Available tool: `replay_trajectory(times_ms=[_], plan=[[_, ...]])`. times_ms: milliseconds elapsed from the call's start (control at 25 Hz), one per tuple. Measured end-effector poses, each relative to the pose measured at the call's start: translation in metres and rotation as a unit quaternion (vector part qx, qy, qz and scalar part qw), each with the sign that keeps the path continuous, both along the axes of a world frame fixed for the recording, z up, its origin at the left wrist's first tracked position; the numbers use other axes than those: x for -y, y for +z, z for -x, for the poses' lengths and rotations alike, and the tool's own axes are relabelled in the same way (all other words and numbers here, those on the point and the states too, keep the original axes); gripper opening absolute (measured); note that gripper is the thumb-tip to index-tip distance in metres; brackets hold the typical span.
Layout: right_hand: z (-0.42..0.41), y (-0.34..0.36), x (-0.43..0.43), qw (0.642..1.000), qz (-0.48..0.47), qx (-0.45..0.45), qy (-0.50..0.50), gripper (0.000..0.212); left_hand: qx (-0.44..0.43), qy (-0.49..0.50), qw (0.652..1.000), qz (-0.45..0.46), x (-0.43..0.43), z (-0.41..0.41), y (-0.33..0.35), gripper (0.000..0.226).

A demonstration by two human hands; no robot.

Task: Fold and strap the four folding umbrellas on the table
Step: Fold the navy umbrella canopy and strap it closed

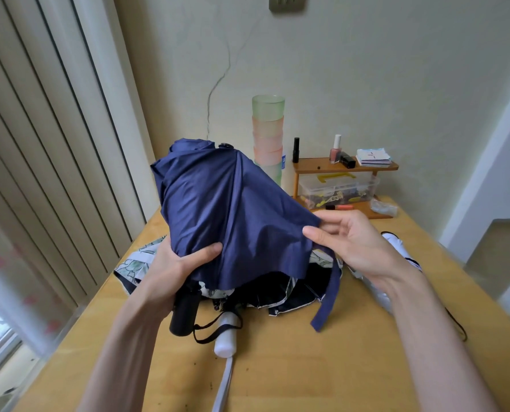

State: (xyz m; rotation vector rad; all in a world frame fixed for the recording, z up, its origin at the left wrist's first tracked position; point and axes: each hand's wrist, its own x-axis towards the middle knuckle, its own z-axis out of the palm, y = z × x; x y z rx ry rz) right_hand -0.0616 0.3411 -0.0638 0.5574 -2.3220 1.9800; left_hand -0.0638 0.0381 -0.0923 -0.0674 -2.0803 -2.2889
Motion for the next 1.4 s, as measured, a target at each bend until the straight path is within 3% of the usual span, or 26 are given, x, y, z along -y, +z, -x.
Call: replay_trajectory(times_ms=[160, 400, 600, 880, 1040, 1160, 1400], plan=[[0.005, 0.003, 0.002, 0.995, -0.02, -0.025, -0.096, 0.021, -0.001, -0.012, 1.0, 0.014, -0.005, 0.0, -0.004, 0.092], [0.002, 0.005, 0.006, 0.997, -0.021, -0.041, -0.067, 0.034, -0.002, 0.036, 0.999, 0.006, -0.005, 0.004, -0.009, 0.082], [0.004, 0.003, 0.004, 0.992, -0.043, -0.058, -0.102, 0.045, 0.007, 0.044, 0.999, -0.01, 0.002, 0.007, -0.012, 0.091], [0.0, 0.004, 0.005, 0.995, -0.038, -0.055, -0.075, 0.038, 0.009, 0.009, 0.998, -0.065, -0.011, -0.001, -0.004, 0.054], [-0.001, 0.005, 0.01, 0.999, -0.013, -0.034, -0.026, 0.029, 0.001, -0.011, 1.0, -0.012, -0.011, -0.003, -0.002, 0.066], [0.005, 0.002, 0.013, 0.994, -0.016, -0.065, -0.087, 0.014, -0.004, -0.018, 1.0, 0.024, -0.014, -0.001, -0.003, 0.083], [0.01, 0.003, -0.002, 0.985, -0.021, -0.097, -0.139, 0.031, 0.006, 0.009, 1.0, 0.014, -0.019, 0.002, -0.005, 0.096]])
